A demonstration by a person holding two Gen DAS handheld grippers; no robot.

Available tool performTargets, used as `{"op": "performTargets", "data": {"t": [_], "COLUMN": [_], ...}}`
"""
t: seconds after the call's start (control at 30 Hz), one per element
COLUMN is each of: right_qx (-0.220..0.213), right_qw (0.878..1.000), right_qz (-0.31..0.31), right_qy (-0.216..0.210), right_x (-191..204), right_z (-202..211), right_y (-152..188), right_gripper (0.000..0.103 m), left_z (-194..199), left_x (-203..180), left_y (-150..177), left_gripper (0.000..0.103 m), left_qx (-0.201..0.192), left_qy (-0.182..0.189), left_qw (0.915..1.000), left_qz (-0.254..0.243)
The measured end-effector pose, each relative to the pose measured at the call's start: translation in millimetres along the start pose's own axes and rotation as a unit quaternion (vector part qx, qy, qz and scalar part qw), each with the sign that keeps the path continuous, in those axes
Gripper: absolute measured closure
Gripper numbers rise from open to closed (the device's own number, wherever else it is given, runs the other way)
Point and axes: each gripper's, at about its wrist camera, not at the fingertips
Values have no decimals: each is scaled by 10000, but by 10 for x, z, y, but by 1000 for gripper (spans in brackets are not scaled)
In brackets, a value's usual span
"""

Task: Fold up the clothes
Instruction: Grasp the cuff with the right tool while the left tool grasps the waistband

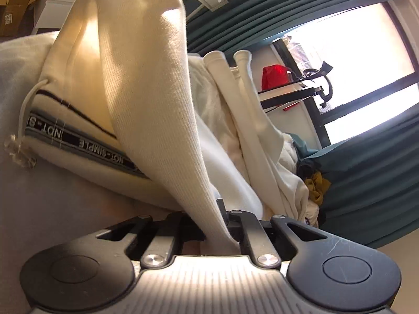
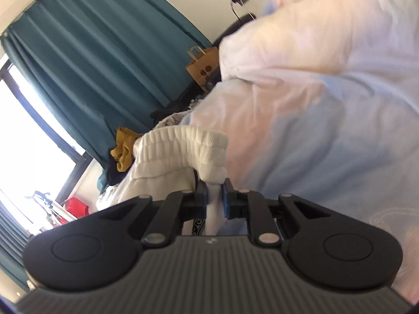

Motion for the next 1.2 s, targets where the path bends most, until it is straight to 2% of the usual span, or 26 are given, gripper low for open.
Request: {"op": "performTargets", "data": {"t": [0.1,0.27,0.37,0.43,0.53,0.63,0.73,0.8,0.87,0.93,1.0,1.03,1.07,1.13,1.2], "right_qx": [-242,-724,-1044,-1169,-859,-371,214,300,258,205,163,142,119,72,25], "right_qw": [9986,9947,9912,9909,9952,9976,9945,9910,9910,9915,9917,9916,9919,9925,9929], "right_qz": [396,240,15,-96,-405,-528,-739,-965,-963,-844,-682,-589,-543,-449,-355], "right_qy": [-240,-696,-816,-657,-230,251,713,875,892,971,1076,1147,1144,1139,1133], "right_x": [233,466,441,360,104,-165,-422,-504,-463,-377,-283,-239,-195,-109,-22], "right_z": [270,794,1011,1061,850,556,286,279,359,473,624,713,797,964,1131], "right_y": [-118,-429,-622,-714,-669,-524,-285,-204,-159,-134,-119,-111,-114,-119,-125], "right_gripper": [91,93,93,93,93,93,92,91,90,88,86,81,73,62,60], "left_z": [283,615,693,595,222,-212,-490,-576,-597,-583,-504,-445,-383,-255,-115], "left_x": [-205,-550,-683,-696,-598,-491,-346,-242,-155,-106,-86,-85,-97,-122,-147], "left_y": [-66,-211,-409,-539,-619,-521,-419,-417,-426,-447,-462,-466,-472,-475,-447], "left_gripper": [98,98,98,97,97,97,97,92,74,72,59,53,52,49,44], "left_qx": [-257,-521,-635,-479,29,409,577,670,711,698,705,697,681,656,660], "left_qy": [478,1026,1080,1044,957,482,138,47,25,128,195,224,261,318,329], "left_qw": [9983,9929,9915,9930,9953,9975,9972,9970,9973,9975,9973,9973,9973,9973,9973], "left_qz": [-222,-305,-341,-291,-118,-313,-452,-375,-190,-29,-7,-19,-48,-84,-54]}}
Point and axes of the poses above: each gripper's, at about its wrist camera, not at the fingertips, and z roughly against the way its jaws point, x to its left, y to its underside, and after that the axes turned 2 degrees about -y, right-handed
